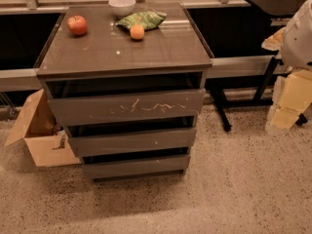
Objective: Open middle drawer
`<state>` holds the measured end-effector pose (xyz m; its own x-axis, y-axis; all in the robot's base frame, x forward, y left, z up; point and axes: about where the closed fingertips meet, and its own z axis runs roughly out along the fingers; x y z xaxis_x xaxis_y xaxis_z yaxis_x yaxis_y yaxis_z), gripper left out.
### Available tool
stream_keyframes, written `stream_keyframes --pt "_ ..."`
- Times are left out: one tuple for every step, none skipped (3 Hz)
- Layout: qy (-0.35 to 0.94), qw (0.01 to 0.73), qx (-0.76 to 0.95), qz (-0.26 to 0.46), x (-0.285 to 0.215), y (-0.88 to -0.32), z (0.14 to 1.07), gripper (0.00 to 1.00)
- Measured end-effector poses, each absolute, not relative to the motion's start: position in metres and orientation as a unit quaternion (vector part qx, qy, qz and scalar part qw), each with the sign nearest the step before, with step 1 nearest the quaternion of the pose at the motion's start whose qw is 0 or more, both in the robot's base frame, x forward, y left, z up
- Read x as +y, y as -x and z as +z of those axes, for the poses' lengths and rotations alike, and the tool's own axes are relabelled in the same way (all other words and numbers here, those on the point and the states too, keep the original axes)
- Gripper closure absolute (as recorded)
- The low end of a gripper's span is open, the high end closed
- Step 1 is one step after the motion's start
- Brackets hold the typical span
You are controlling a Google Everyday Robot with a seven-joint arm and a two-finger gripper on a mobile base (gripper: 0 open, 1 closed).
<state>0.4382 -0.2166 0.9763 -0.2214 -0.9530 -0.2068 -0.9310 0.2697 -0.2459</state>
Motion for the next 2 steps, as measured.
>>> stream_keyframes --pt "0.603 0.159 0.781 -0.035 -0.217 -0.438 0.976 0.00" --pt "0.624 0.168 0.763 -0.012 -0.202 -0.447 0.952 0.00"
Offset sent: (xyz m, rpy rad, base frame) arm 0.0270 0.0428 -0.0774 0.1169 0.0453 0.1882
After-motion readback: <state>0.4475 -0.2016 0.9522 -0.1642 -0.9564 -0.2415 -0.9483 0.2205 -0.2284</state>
